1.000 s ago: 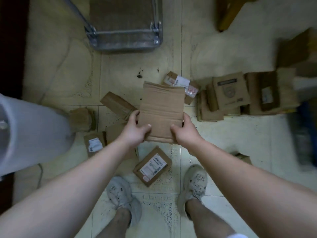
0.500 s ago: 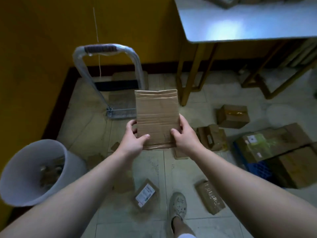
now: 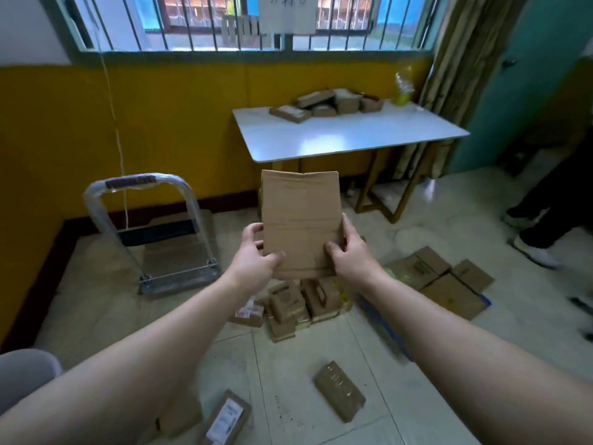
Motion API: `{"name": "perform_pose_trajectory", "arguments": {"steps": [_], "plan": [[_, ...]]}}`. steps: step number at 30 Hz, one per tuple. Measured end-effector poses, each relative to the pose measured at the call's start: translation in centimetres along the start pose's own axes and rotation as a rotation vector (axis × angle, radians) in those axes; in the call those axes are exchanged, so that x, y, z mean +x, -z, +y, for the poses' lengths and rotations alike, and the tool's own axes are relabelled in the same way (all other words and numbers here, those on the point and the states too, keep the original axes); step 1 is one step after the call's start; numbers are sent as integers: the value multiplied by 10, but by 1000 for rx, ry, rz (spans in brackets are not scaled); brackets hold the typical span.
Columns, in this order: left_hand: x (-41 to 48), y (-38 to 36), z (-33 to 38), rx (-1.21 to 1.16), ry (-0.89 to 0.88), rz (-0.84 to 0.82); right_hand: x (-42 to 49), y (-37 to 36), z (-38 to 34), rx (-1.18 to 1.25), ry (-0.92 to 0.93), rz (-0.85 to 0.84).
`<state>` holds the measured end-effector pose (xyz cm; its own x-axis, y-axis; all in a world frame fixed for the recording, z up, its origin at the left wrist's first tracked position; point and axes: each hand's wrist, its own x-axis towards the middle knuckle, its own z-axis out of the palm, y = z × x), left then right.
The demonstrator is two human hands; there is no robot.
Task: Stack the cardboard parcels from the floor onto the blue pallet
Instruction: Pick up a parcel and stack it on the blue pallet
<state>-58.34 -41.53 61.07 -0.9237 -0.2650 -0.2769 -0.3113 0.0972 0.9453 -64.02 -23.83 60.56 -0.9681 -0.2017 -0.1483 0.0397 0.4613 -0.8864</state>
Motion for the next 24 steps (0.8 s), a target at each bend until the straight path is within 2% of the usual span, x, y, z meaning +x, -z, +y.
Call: {"name": "perform_pose_trajectory", "arguments": {"steps": [6, 13, 18, 24], "plan": [[-26, -144, 50, 61, -125, -110, -36, 148, 41, 17, 40, 141], [-40, -323, 77, 73, -99, -183, -56, 314, 115, -117, 12, 239], [-26, -395, 94, 104, -70, -216, -44, 381, 146, -159, -25, 260], [27, -448, 106, 93, -53, -246, 8, 424, 172, -138, -61, 256]]}}
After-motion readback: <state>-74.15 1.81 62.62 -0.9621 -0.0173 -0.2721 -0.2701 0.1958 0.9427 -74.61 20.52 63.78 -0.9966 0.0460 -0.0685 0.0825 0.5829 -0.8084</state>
